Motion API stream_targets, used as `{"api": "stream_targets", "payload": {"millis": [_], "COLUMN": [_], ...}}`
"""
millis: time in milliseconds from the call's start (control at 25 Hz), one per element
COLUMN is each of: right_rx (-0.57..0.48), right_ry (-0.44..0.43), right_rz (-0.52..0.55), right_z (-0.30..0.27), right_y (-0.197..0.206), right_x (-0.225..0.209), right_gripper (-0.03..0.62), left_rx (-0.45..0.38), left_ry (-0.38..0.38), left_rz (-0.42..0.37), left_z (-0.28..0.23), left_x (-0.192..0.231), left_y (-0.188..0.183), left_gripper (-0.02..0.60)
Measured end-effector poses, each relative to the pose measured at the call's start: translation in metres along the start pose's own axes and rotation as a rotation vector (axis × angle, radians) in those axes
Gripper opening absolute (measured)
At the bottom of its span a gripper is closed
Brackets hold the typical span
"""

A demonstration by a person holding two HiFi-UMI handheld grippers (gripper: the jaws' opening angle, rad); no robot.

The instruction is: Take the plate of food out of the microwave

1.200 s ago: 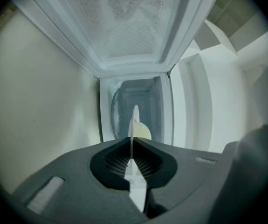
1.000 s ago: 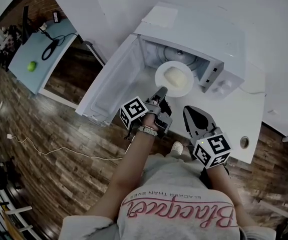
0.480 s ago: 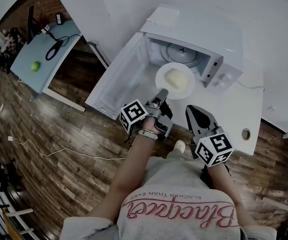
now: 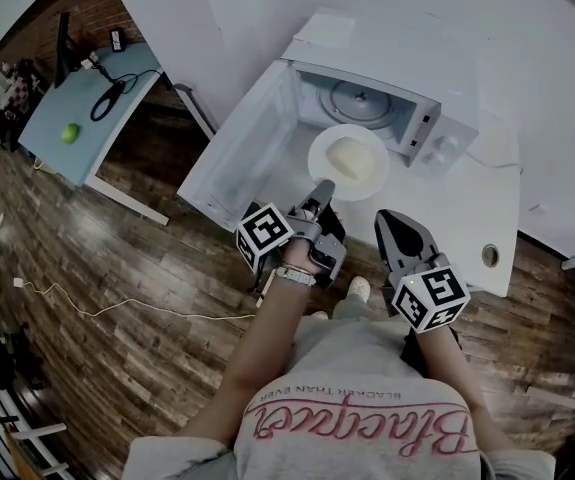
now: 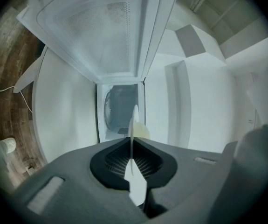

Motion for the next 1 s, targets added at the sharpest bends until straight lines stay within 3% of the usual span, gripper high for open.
{"api": "stream_targets", "payload": {"millis": [1000], "right_rx": [-0.066], "right_ry": [0.052], "right_rz": [0.091], "right_z": [0.009], "right_y": [-0.008], "right_x": [0.034], "right_gripper": [0.005], "left_rx": [0.041], "left_ry": [0.035], "left_rz": [0.004], "left_z": [0.046], "left_x": [-0.018], "left_y": [-0.002], "left_gripper": [0.017]}}
Point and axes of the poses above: the fingertips, and each gripper's own axes: z backward along the fingers, x to its left, y out of its underside, the point moved 2 cm from there along z, backward along the fingers, and after that the axes turned 11 degrees about -x, right-handed, at the moved point
